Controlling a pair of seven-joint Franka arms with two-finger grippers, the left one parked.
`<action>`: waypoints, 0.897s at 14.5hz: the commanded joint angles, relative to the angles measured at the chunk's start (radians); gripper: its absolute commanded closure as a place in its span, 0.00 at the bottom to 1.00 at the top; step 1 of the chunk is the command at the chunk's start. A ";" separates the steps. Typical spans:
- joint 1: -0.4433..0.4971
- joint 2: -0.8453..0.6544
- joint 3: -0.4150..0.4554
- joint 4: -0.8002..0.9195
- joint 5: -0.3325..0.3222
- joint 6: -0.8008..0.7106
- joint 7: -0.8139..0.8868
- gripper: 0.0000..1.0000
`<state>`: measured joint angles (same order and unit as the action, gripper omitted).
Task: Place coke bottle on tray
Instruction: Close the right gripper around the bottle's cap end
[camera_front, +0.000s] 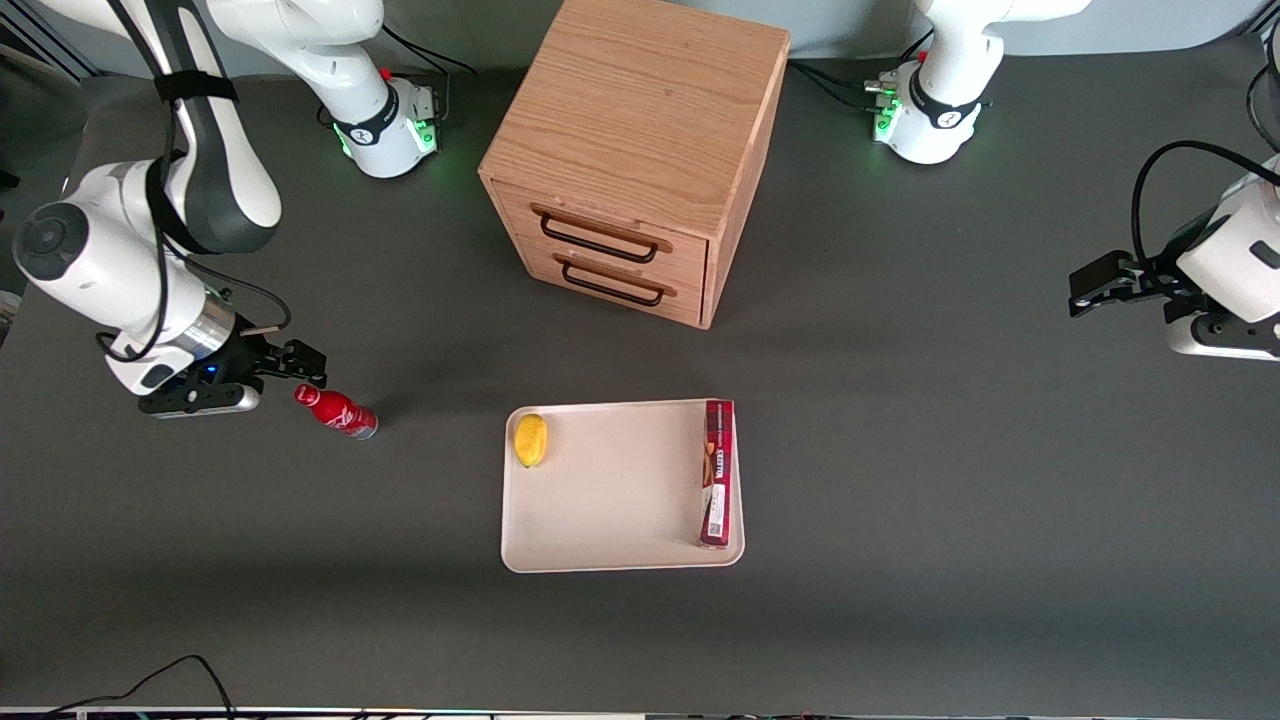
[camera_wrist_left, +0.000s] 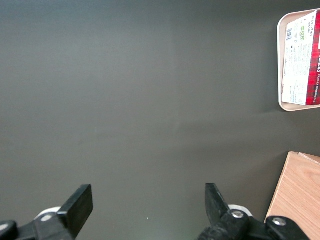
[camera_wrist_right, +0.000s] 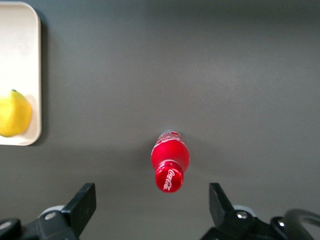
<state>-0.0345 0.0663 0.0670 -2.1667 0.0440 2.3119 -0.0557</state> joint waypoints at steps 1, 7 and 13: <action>-0.010 -0.011 0.007 -0.050 -0.013 0.052 -0.046 0.00; -0.033 0.016 0.007 -0.087 -0.026 0.145 -0.108 0.07; -0.027 0.049 0.007 -0.058 -0.026 0.153 -0.096 0.48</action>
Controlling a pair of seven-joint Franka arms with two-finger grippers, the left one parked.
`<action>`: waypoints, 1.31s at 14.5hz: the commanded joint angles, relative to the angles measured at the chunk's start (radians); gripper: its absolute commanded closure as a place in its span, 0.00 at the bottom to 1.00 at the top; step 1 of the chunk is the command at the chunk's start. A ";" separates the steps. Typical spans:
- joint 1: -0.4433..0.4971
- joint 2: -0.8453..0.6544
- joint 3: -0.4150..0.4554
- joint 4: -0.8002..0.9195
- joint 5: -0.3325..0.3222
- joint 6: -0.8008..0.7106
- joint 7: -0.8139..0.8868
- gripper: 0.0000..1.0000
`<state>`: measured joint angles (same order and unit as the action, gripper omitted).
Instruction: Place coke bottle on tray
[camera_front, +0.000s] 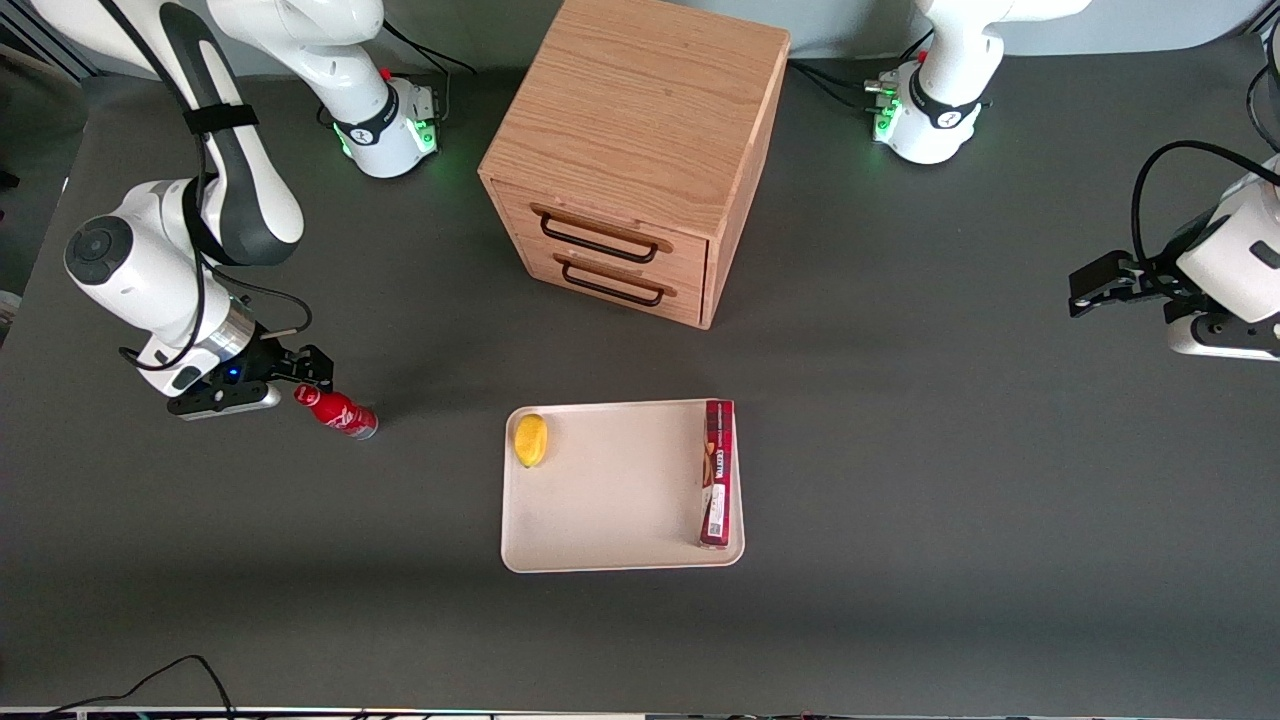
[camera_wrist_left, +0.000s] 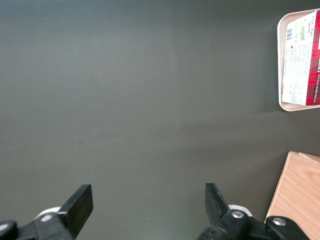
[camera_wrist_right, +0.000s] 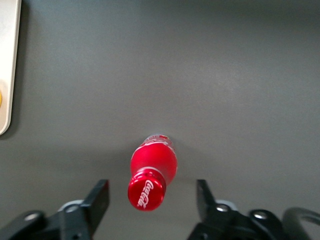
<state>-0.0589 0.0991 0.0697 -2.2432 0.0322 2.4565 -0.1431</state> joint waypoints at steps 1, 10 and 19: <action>-0.002 0.016 0.004 0.019 -0.014 0.009 -0.007 0.59; -0.001 -0.002 0.004 0.218 -0.014 -0.265 0.016 1.00; -0.003 0.010 0.001 0.821 -0.031 -0.989 0.034 1.00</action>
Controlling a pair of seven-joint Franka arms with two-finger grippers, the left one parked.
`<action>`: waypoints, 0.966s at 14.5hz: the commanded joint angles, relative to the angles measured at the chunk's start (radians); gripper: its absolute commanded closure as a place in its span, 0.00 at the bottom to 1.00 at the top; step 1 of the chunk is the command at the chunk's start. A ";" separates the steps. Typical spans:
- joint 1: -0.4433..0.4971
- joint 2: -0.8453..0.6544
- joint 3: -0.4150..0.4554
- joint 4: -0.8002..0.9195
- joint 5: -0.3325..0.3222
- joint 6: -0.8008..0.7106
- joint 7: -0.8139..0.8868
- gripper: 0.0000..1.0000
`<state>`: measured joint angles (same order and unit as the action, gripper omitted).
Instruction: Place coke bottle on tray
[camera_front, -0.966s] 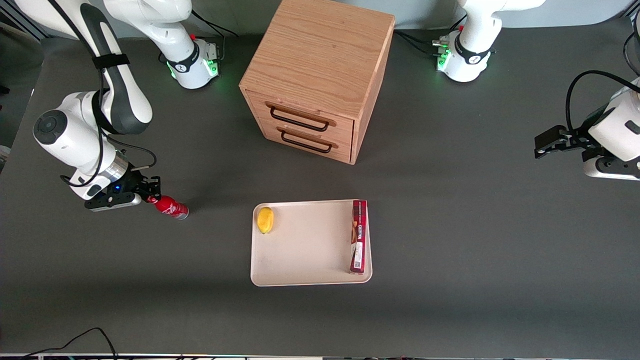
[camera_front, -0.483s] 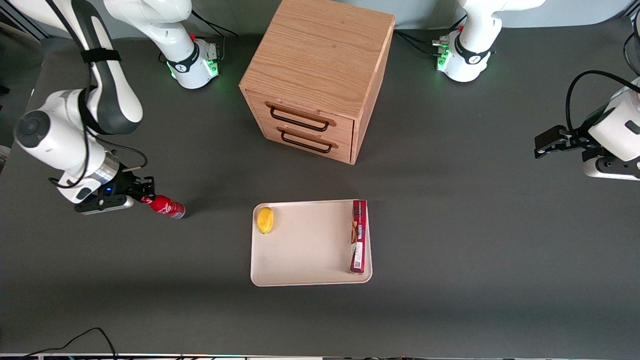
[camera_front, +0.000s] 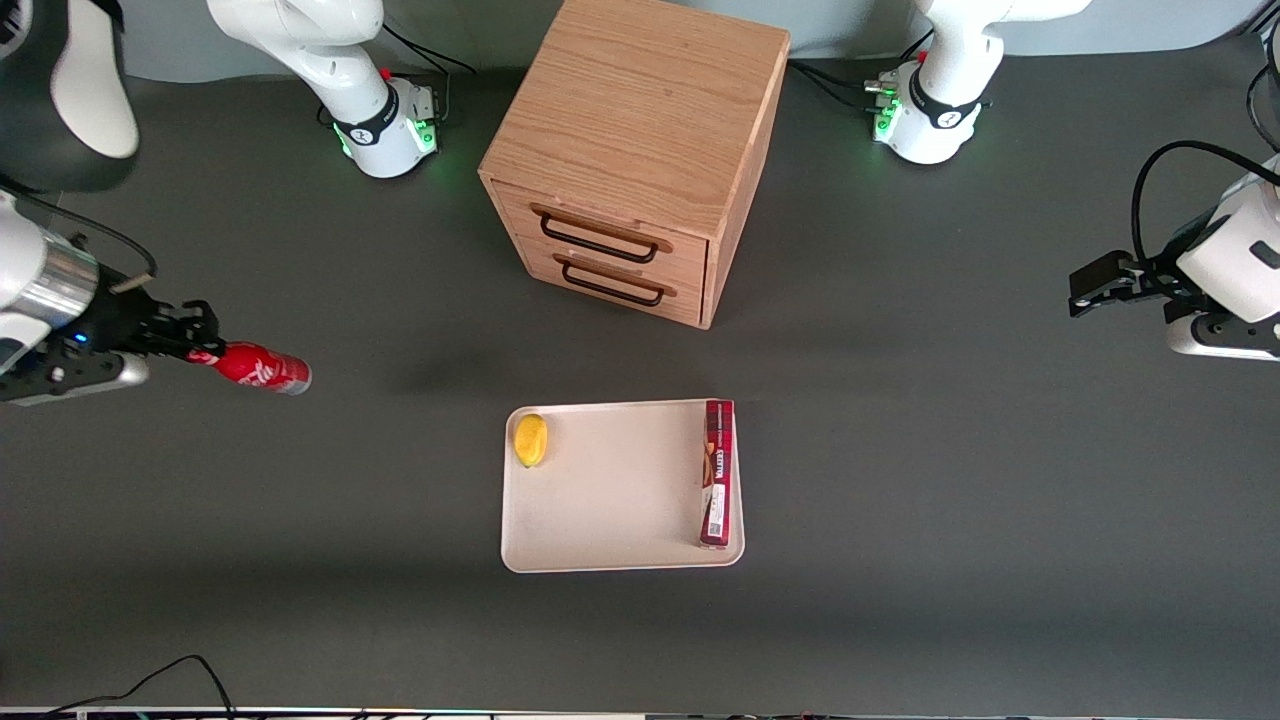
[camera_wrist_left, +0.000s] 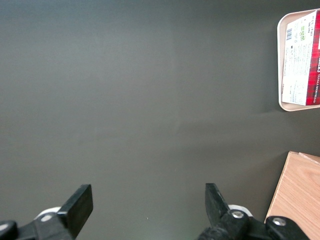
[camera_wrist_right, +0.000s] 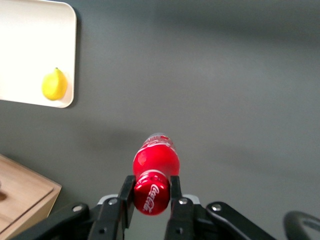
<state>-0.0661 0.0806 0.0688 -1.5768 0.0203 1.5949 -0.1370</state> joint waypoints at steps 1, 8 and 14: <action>0.006 0.039 0.002 0.216 -0.022 -0.174 0.030 1.00; 0.132 0.201 0.005 0.417 -0.016 -0.204 0.215 1.00; 0.342 0.459 -0.003 0.642 -0.010 -0.107 0.409 1.00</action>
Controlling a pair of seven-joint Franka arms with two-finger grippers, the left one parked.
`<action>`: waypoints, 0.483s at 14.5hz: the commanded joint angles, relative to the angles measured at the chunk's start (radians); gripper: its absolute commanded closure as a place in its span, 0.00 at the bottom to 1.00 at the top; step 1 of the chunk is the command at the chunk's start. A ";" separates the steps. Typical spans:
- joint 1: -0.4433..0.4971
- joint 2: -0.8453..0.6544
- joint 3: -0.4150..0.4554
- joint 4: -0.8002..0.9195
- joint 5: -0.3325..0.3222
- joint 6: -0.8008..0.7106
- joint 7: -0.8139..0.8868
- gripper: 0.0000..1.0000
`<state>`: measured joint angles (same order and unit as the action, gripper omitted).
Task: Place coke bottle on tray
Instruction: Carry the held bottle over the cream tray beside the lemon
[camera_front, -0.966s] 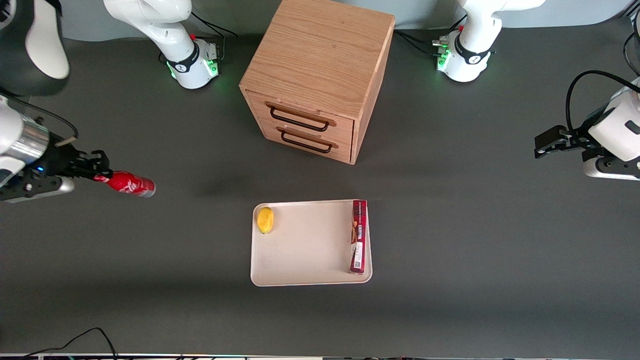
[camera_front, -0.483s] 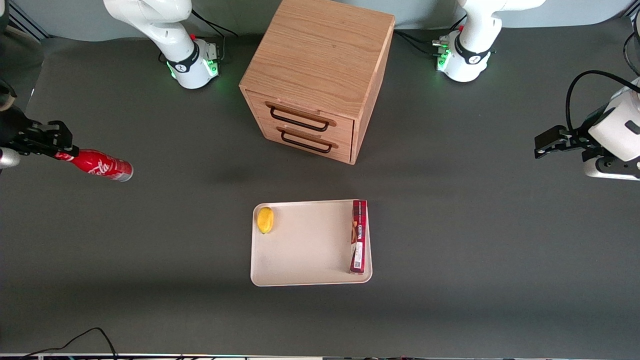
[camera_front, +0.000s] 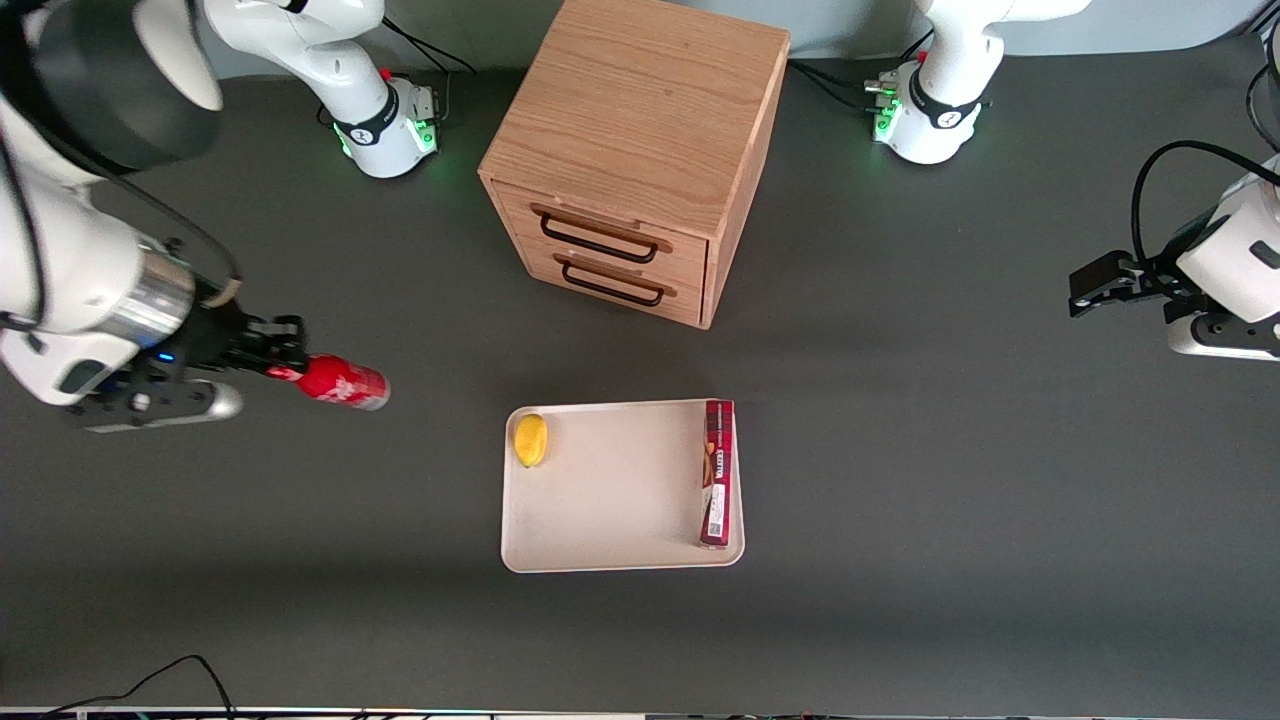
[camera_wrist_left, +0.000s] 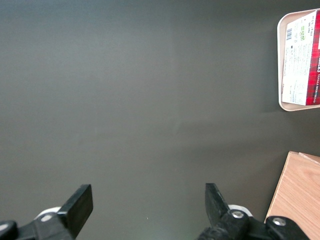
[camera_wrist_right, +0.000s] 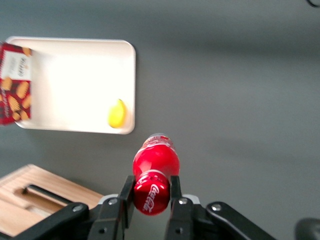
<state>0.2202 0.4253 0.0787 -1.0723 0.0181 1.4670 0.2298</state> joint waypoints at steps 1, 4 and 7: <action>0.080 0.144 -0.014 0.144 -0.007 0.068 0.043 1.00; 0.131 0.246 -0.019 0.146 -0.007 0.235 0.049 1.00; 0.191 0.351 -0.062 0.156 -0.010 0.393 0.051 1.00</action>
<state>0.3627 0.6901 0.0637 -1.0026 0.0179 1.8073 0.2644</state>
